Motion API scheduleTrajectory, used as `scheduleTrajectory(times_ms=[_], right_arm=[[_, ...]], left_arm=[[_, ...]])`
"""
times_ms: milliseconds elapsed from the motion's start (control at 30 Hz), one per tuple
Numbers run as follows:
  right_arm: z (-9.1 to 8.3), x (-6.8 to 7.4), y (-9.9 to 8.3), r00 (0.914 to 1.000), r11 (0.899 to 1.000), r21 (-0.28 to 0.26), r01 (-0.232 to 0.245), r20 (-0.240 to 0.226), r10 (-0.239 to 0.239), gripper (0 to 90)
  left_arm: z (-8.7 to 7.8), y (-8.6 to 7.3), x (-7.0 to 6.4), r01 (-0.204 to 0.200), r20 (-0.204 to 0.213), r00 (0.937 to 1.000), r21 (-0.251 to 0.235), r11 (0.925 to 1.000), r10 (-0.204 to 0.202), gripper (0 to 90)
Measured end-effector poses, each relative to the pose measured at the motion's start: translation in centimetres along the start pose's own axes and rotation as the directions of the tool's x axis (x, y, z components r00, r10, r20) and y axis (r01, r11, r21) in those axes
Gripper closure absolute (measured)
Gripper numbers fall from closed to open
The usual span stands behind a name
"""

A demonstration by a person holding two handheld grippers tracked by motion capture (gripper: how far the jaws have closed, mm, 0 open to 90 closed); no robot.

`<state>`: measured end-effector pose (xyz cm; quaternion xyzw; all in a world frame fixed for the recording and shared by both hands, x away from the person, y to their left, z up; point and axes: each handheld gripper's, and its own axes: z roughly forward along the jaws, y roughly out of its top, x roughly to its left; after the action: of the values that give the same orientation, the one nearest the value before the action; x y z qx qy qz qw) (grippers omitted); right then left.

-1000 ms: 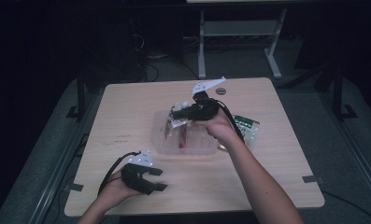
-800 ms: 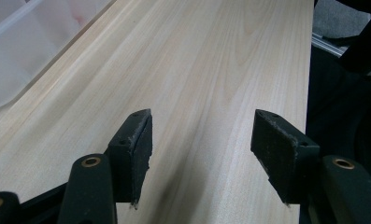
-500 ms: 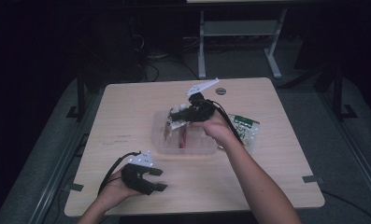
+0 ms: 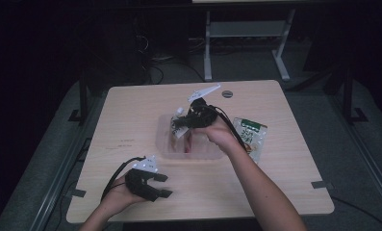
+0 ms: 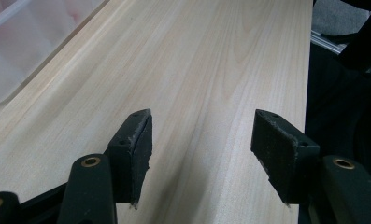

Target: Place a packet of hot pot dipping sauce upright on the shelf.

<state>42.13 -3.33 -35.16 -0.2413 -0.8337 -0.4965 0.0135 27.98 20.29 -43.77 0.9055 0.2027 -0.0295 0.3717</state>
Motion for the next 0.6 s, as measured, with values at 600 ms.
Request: scheduleTrajectory(times_ms=[600], right_arm=[[-2.3,0.7,0.4,0.9998,0.998,-0.056,0.02,-0.006,-0.02,80.7]], left_arm=[[0.1,0.0,0.1,0.0,0.001,1.0,-0.003,1.0,0.0,37.9]])
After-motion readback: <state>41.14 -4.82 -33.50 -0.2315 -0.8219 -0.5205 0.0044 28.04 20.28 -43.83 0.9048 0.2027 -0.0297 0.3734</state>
